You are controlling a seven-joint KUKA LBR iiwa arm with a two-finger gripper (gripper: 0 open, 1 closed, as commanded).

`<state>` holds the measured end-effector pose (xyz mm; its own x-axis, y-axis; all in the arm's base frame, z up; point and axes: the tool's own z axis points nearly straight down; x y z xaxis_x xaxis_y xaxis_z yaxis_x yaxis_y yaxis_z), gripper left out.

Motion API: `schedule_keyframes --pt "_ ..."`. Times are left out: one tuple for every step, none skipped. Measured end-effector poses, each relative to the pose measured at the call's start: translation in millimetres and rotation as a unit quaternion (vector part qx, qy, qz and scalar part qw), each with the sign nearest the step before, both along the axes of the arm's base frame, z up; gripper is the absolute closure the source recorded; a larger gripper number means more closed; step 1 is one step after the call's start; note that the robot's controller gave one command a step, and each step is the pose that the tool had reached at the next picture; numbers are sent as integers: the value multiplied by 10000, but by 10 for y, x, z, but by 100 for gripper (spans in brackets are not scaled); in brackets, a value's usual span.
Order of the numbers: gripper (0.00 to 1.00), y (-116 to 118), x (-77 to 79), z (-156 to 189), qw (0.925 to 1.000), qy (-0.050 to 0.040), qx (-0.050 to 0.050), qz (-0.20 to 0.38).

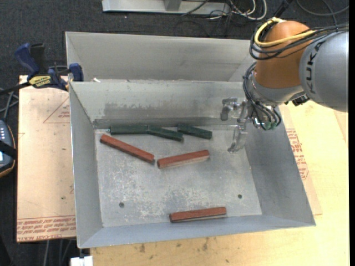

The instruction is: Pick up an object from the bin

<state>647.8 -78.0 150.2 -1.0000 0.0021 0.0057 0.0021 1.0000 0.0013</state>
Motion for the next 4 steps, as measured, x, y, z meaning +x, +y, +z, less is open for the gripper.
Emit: schedule_keyframes --pt "0 1 19 49 10000 -40 -6 7" --pt "0 318 -22 -530 9995 -66 -9 314" --pt "100 519 122 -769 9982 -76 -3 589" --pt "100 519 122 -770 9982 -76 -3 590"
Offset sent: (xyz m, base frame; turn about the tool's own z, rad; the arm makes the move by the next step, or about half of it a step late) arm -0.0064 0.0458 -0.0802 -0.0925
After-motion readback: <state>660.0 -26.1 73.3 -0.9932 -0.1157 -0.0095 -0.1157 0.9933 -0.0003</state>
